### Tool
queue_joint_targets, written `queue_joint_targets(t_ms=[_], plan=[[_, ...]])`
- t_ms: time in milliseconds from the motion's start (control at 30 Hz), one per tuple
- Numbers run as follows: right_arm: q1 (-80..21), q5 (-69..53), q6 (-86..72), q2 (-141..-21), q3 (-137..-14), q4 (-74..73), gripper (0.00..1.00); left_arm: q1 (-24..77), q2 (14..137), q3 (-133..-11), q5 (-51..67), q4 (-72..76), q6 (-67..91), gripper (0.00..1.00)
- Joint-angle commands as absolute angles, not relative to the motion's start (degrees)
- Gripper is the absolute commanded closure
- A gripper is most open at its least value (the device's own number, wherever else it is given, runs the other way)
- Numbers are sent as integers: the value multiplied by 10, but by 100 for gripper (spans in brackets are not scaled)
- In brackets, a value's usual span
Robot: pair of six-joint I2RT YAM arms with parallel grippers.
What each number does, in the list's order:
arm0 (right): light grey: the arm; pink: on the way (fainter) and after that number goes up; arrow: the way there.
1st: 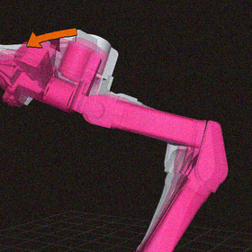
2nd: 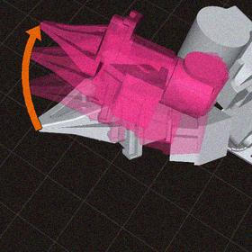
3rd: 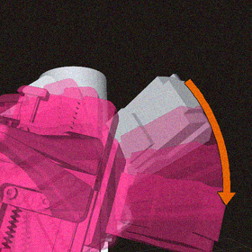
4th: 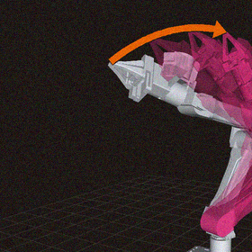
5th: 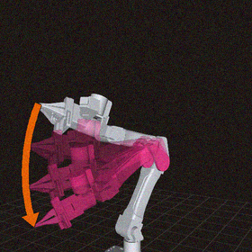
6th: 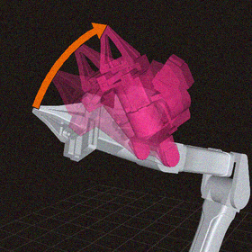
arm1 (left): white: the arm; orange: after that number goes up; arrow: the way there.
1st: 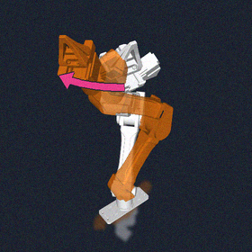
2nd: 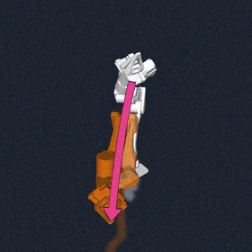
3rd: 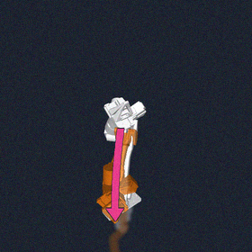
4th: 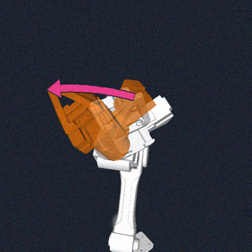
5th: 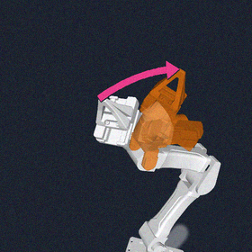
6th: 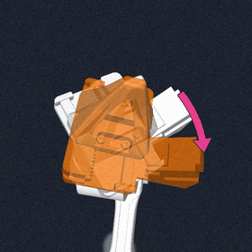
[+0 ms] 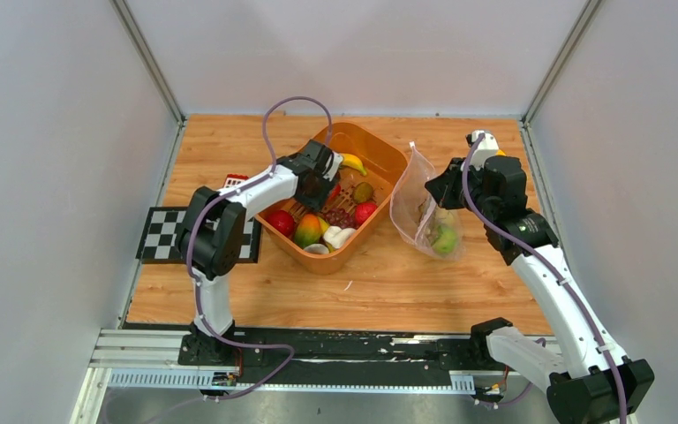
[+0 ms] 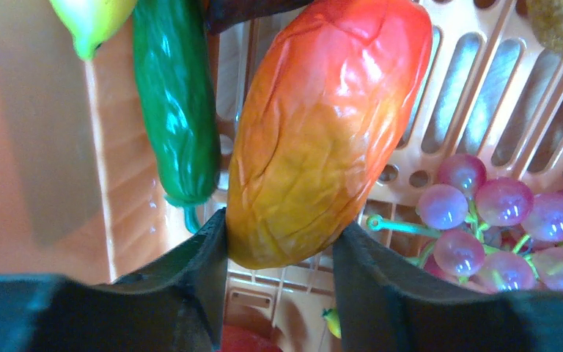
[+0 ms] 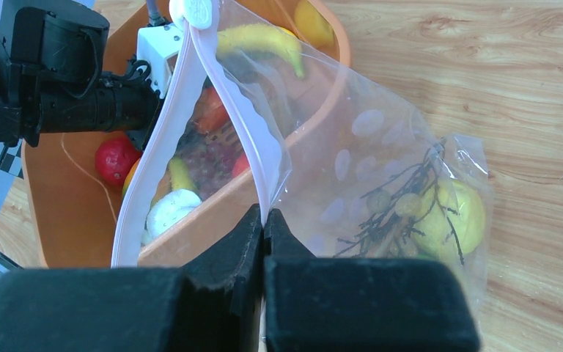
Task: Place the food in the zip-top bag and seal the zipper
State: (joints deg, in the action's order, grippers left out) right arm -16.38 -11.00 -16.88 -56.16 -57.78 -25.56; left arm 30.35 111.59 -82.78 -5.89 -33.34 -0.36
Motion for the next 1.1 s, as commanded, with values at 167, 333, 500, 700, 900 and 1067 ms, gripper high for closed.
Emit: queue_joint_targets(t_ms=[167,333,500,700,900,1067], plan=[[-164,-114,-175,-557,-575,-229,100,302,984,-792,-40,-311,19,68],[-164,-111,-182,-556,-568,-220,100,302,936,-791,11,-312,28,68],[-164,-106,-190,-553,-563,-208,100,302,881,-781,112,-276,74,68],[-164,-103,-198,-554,-560,-199,100,313,776,-702,263,-52,224,68],[-164,-110,-216,-553,-555,-182,100,369,740,-700,298,59,290,65],[-164,-119,-234,-551,-551,-169,100,434,763,-701,304,150,317,65]])
